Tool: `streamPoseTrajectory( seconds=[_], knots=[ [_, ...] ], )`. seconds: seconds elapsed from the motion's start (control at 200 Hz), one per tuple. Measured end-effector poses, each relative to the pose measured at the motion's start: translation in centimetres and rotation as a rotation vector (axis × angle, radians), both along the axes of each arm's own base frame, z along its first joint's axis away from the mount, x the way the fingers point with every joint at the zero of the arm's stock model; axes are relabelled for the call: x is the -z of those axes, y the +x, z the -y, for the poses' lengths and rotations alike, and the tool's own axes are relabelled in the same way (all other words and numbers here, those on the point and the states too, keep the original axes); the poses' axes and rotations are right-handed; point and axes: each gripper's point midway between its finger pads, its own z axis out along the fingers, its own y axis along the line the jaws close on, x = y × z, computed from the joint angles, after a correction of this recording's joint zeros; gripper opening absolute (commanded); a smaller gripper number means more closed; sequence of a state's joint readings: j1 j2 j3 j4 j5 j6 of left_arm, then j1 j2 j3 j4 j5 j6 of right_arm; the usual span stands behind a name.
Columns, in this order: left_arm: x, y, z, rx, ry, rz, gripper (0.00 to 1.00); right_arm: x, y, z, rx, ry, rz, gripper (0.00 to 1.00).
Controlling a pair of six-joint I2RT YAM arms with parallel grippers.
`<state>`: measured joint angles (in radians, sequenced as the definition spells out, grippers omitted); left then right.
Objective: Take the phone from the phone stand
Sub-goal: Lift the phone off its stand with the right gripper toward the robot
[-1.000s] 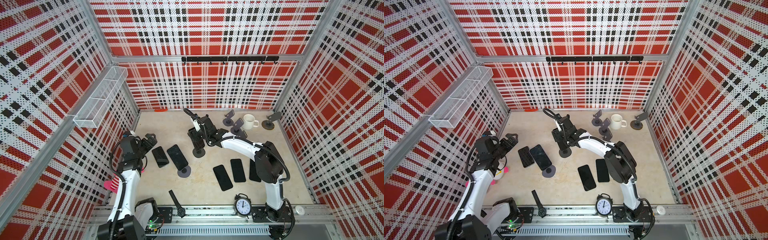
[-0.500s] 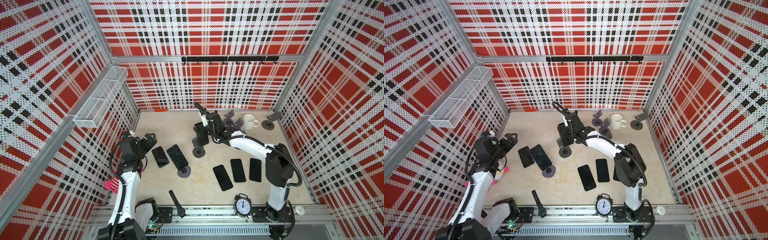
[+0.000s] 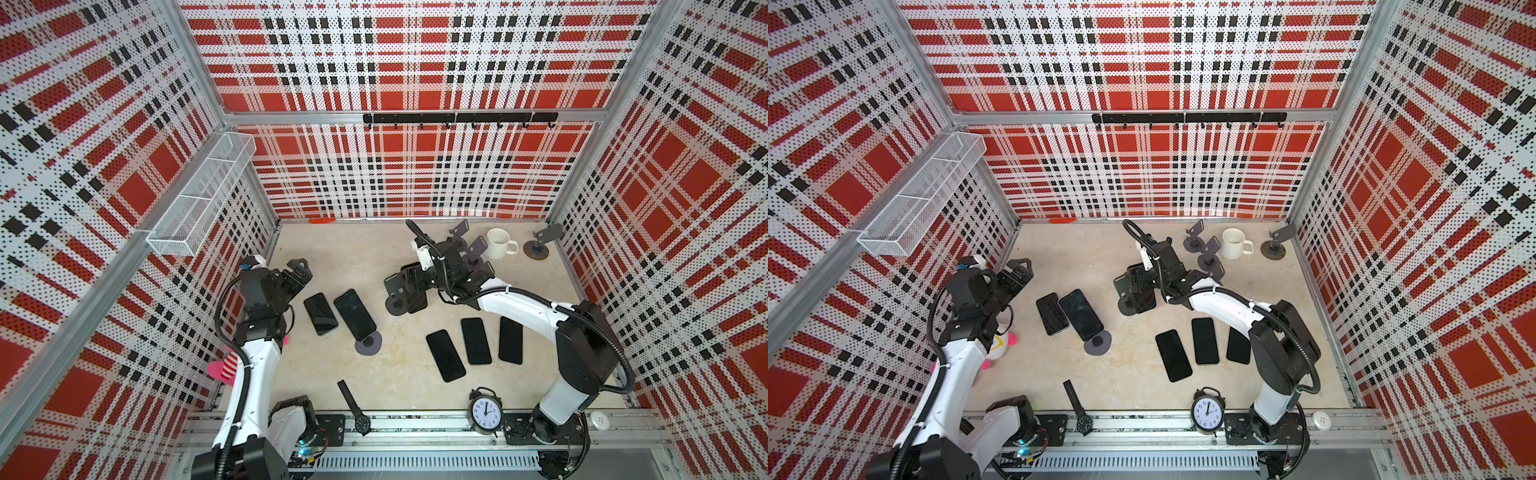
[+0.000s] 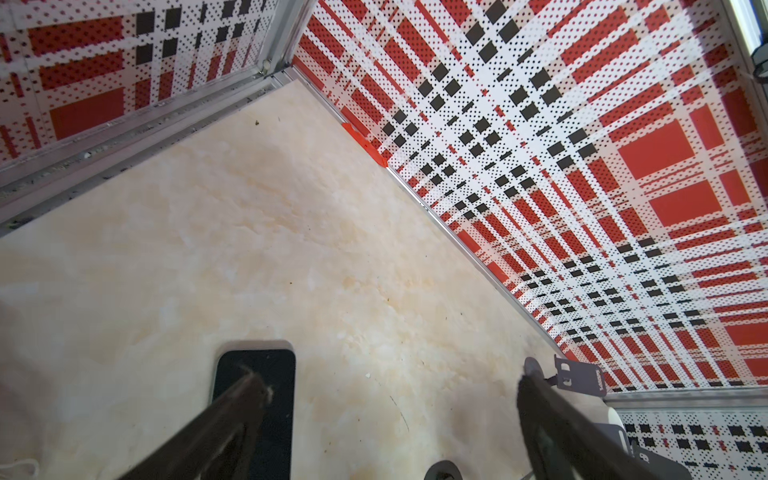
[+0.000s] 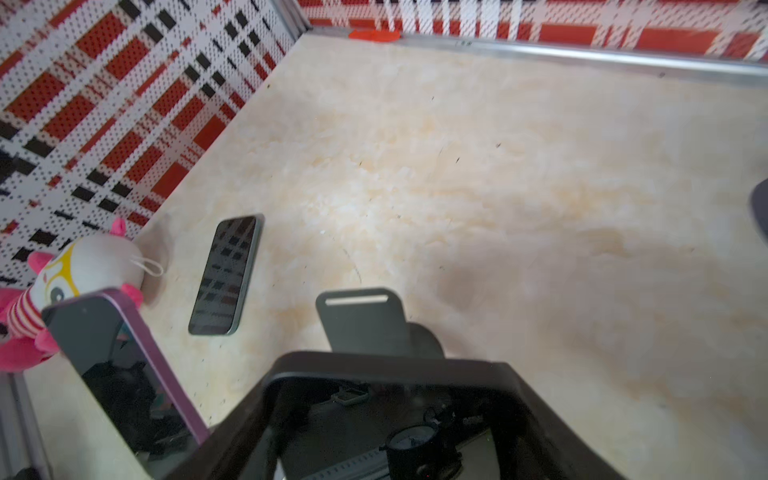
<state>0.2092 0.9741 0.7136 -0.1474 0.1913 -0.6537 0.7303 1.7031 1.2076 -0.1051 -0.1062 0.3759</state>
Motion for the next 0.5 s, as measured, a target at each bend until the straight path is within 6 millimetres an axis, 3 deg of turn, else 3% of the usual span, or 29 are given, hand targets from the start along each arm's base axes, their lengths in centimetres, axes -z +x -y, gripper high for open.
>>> streamPoseTrajectory(
  seconds=[0.225,0.501],
  knots=[
    [0.3,1.0,2.1,0.039,-0.008,-0.011,0.98,3.7,-6.1,-2.9,-0.127,0.008,-0.125,0.6],
    [-0.4,1.4,2.2,0.032,-0.023,0.018,0.98,7.6,-11.4,-3.9,-0.221,-0.097,-0.152,0.6]
  ],
)
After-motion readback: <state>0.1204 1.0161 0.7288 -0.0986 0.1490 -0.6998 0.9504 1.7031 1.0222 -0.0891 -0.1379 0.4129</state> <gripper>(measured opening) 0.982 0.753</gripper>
